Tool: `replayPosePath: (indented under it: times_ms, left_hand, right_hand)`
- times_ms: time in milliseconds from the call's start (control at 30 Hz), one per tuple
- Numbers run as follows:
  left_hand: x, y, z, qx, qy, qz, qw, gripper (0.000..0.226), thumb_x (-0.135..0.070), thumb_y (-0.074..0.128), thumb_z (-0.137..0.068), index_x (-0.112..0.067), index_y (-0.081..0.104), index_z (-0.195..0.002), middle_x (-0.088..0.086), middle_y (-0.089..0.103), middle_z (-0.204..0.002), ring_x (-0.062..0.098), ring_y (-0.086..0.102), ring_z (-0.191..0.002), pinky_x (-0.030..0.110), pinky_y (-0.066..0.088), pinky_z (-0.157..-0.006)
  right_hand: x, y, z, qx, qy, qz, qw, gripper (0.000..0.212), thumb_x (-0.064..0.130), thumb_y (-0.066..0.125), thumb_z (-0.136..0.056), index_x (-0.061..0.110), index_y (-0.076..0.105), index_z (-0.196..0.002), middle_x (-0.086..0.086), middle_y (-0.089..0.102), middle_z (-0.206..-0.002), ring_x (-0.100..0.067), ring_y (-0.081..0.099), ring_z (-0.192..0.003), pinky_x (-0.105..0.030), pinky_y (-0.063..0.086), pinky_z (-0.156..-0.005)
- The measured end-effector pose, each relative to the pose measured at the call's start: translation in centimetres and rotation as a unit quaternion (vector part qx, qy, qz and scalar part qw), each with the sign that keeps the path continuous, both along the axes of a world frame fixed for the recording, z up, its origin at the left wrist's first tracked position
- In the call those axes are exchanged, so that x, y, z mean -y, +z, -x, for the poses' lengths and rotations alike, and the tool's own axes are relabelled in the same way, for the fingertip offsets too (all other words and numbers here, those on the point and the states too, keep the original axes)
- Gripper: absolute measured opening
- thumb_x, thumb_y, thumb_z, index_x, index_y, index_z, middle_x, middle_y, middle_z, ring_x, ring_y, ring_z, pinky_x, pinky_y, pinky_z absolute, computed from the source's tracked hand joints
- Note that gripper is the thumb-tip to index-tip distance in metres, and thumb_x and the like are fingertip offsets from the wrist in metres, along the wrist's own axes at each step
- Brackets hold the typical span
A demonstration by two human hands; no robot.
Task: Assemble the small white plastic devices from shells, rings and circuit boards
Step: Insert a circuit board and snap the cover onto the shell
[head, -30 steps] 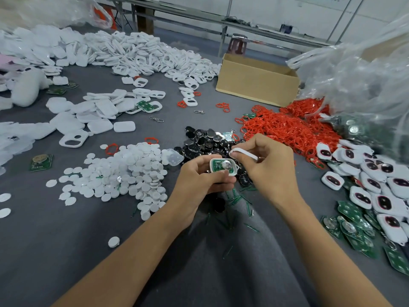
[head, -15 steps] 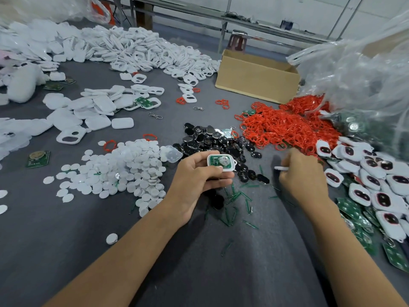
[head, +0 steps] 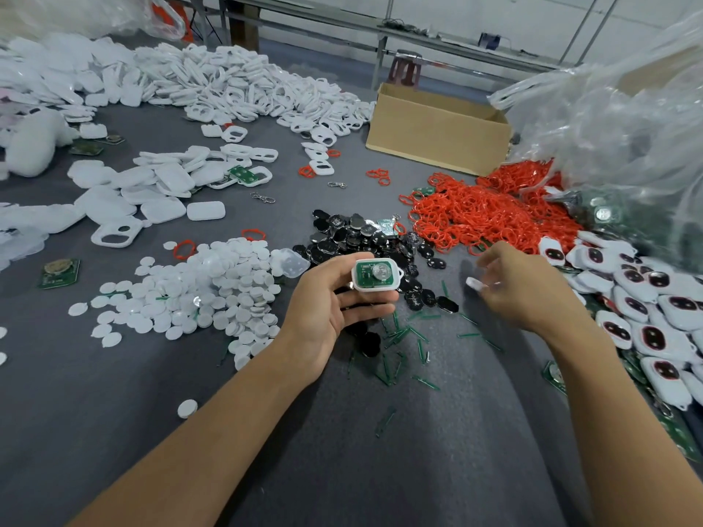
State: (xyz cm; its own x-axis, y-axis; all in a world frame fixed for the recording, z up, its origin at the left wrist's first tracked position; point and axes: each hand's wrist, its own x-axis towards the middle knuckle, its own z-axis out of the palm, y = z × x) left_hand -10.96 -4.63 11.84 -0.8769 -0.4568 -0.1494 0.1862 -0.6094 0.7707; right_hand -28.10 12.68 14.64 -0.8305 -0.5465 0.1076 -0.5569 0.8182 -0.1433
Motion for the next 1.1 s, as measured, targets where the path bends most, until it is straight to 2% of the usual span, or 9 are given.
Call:
replayPosePath:
  times_ms: [100,200,300,400,467,633,733,933,1100]
  left_hand:
    - [0.0,0.0,-0.1,-0.004,0.001,-0.018,1.000,0.029,-0.016,0.044,-0.098,0.002,0.065,-0.107,0.022,0.071,-0.102,0.033,0.072,-0.073,0.034,0.060,-0.061]
    - [0.0,0.0,-0.1,0.003,-0.002,-0.019,1.000,0.035,-0.021,0.039,-0.101,0.002,0.063,-0.110,0.024,0.069,-0.108,0.032,0.071,-0.073,0.033,0.060,-0.061]
    - [0.0,0.1,-0.1,0.008,0.001,-0.017,1.000,0.034,-0.021,0.039,-0.101,0.002,0.063,-0.109,0.022,0.070,-0.105,0.031,0.072,-0.071,0.033,0.060,-0.060]
    - [-0.1,0.1,0.0,0.020,0.004,-0.009,1.000,0.035,-0.022,0.039,-0.103,0.002,0.064,-0.107,0.022,0.071,-0.100,0.031,0.072,-0.069,0.034,0.061,-0.060]
    - [-0.2,0.1,0.0,0.028,0.003,-0.006,1.000,0.037,-0.023,0.037,-0.104,0.003,0.063,-0.106,0.022,0.071,-0.098,0.031,0.072,-0.069,0.034,0.061,-0.061]
    - [-0.2,0.1,0.1,0.028,-0.002,0.008,1.000,0.038,-0.021,0.035,-0.105,0.002,0.065,-0.097,0.017,0.073,-0.083,0.031,0.071,-0.067,0.034,0.061,-0.062]
    - [-0.3,0.1,0.0,0.025,-0.001,0.015,1.000,0.038,-0.020,0.037,-0.104,0.000,0.068,-0.092,0.015,0.073,-0.080,0.026,0.070,-0.065,0.036,0.061,-0.061]
    - [-0.3,0.1,0.2,0.033,0.001,0.026,0.999,0.036,-0.017,0.041,-0.102,-0.005,0.071,-0.087,0.014,0.073,-0.084,0.022,0.070,-0.065,0.035,0.060,-0.059]
    - [-0.3,-0.1,0.2,0.036,-0.003,0.068,0.997,0.029,-0.011,0.044,-0.101,-0.006,0.071,-0.091,0.012,0.074,-0.084,0.021,0.069,-0.068,0.036,0.062,-0.063]
  right_hand:
    - [0.2,-0.2,0.1,0.021,0.016,-0.042,0.999,0.029,0.021,0.069,-0.081,0.011,0.060,-0.106,-0.012,0.066,-0.107,-0.032,0.060,-0.101,-0.041,0.049,-0.083]
    - [0.2,-0.1,0.1,0.041,0.013,-0.016,0.999,0.027,0.015,0.074,-0.077,0.008,0.068,-0.102,-0.012,0.070,-0.102,-0.030,0.063,-0.098,-0.040,0.050,-0.085]
    - [0.1,0.5,-0.2,0.021,0.013,0.027,0.999,0.037,0.019,0.077,-0.075,0.010,0.063,-0.107,-0.007,0.068,-0.104,-0.026,0.062,-0.097,-0.038,0.050,-0.085]
    - [1.3,1.8,-1.7,0.032,0.070,0.149,0.986,0.035,0.016,0.079,-0.073,0.015,0.062,-0.104,0.004,0.065,-0.094,-0.011,0.060,-0.080,-0.018,0.047,-0.072]
    - [2.6,3.0,-3.5,0.067,0.137,0.212,0.965,0.037,0.010,0.079,-0.073,0.016,0.063,-0.107,0.006,0.066,-0.094,-0.002,0.059,-0.077,-0.007,0.045,-0.068]
    - [4.9,3.9,-7.3,0.115,0.262,0.247,0.926,0.045,0.004,0.079,-0.073,0.012,0.061,-0.113,0.005,0.067,-0.100,-0.005,0.061,-0.092,-0.017,0.049,-0.079]
    - [5.7,3.2,-7.8,0.120,0.273,0.212,0.931,0.046,0.002,0.077,-0.073,0.012,0.059,-0.115,0.001,0.066,-0.102,-0.005,0.060,-0.092,-0.017,0.047,-0.079]
    - [5.9,2.3,-7.4,0.114,0.269,0.191,0.937,0.045,0.006,0.076,-0.074,0.016,0.058,-0.115,0.005,0.065,-0.103,0.012,0.054,-0.084,-0.006,0.041,-0.072]
    - [5.9,1.9,-7.2,0.110,0.264,0.185,0.940,0.046,0.008,0.078,-0.073,0.017,0.058,-0.114,0.009,0.065,-0.103,0.001,0.056,-0.092,-0.019,0.046,-0.077]
